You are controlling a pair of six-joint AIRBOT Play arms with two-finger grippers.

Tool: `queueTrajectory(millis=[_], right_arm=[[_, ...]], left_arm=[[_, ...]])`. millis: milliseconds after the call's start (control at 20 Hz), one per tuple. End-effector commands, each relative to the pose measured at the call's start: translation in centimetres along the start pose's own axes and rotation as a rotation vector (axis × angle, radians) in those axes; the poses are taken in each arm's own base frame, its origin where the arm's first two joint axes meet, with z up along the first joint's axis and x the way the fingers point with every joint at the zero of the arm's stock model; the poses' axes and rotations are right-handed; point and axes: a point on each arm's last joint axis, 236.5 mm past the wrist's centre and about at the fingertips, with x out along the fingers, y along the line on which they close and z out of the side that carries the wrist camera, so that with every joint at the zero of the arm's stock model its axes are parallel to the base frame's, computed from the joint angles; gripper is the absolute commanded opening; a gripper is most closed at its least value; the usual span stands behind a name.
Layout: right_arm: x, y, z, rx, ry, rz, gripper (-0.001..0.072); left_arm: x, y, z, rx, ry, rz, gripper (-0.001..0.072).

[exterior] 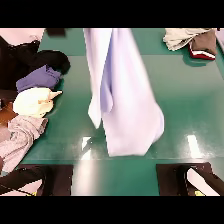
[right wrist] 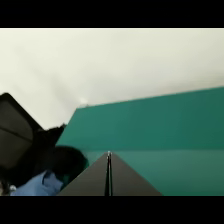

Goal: Fold the shirts.

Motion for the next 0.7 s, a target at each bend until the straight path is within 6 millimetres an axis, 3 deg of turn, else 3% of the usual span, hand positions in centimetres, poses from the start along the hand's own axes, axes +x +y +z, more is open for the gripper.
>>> queueTrajectory(millis=[0, 100, 150, 200, 250, 400, 500, 650], right_arm=[[0.7, -2.5, -5.9, 0.079, 0.180, -0.028, 0.0016], [1.7, -4.1, -11.2, 0.115, 0.356, -0.018, 0.0020], [2.2, -4.6, -14.5, 0.140, 0.462, 0.001, 0.0133], [2.7, -4.9, -17.7, 0.168, 0.561, 0.022, 0.0425], [3.0, -5.0, -21.3, 0.211, 0.670, 0.043, 0.0589], [3.2, -4.1, -31.4, 0.286, 0.935, 0.094, 0.0578], [3.1, -5.2, -38.0, 0.241, 1.056, 0.026, 0.0579], [1.5, -6.3, -45.7, 0.221, 1.185, -0.068, 0.0578]], left_arm=[[0.6, 9.3, -11.4, -0.071, 0.351, 0.332, 0.0024], [0.5, 11.8, -15.9, -0.186, 0.431, 0.372, 0.0025], [0.1, 13.0, -17.9, -0.247, 0.460, 0.395, 0.0025], [-0.6, 14.2, -19.6, -0.305, 0.484, 0.424, 0.0026], [-1.3, 15.2, -20.9, -0.340, 0.505, 0.444, 0.0026], [-3.0, 16.6, -22.9, -0.396, 0.548, 0.478, 0.0025], [-3.4, 17.0, -22.9, -0.399, 0.546, 0.490, 0.0025], [-3.3, 17.0, -23.0, -0.398, 0.547, 0.488, 0.0025]])
